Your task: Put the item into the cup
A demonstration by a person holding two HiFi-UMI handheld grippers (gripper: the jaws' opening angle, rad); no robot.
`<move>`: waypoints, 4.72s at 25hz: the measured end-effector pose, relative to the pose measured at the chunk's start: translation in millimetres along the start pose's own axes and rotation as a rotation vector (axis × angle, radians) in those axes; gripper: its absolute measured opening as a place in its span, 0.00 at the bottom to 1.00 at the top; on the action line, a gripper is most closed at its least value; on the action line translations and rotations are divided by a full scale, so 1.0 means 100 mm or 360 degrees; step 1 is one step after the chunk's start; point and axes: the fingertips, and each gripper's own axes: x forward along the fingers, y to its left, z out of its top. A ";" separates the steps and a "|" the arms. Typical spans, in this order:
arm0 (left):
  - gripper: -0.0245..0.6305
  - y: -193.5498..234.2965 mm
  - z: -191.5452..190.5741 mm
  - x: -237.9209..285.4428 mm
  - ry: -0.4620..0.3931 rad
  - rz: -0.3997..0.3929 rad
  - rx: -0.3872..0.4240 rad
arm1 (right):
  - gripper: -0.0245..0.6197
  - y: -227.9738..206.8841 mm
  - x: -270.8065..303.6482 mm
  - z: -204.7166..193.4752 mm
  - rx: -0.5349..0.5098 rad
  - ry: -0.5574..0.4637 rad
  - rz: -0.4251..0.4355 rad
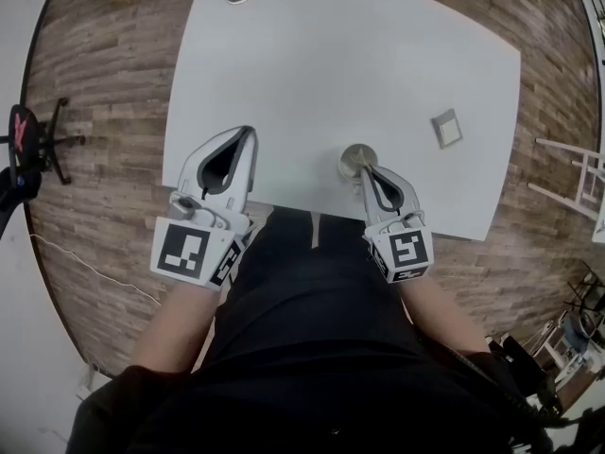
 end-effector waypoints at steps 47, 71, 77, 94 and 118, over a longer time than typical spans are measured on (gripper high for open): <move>0.04 -0.06 -0.01 0.29 0.0035 -0.0080 -0.0010 | 0.16 -0.09 0.07 0.05 -0.0057 0.0054 -0.0016; 0.04 -0.24 0.33 0.60 -0.0044 -0.0221 0.0099 | 0.16 -0.58 -0.10 0.43 -0.0041 -0.0094 -0.0231; 0.04 -0.29 0.37 0.68 -0.0063 -0.0248 0.0115 | 0.16 -0.67 -0.18 0.53 -0.0021 -0.0143 -0.0275; 0.04 -0.18 0.67 0.76 -0.0187 -0.0271 0.0173 | 0.16 -0.85 -0.36 0.79 -0.0031 -0.0254 -0.0398; 0.04 -0.48 0.92 0.65 -0.0314 -0.0256 0.0255 | 0.16 -1.23 -0.75 0.90 -0.0062 -0.0411 -0.0538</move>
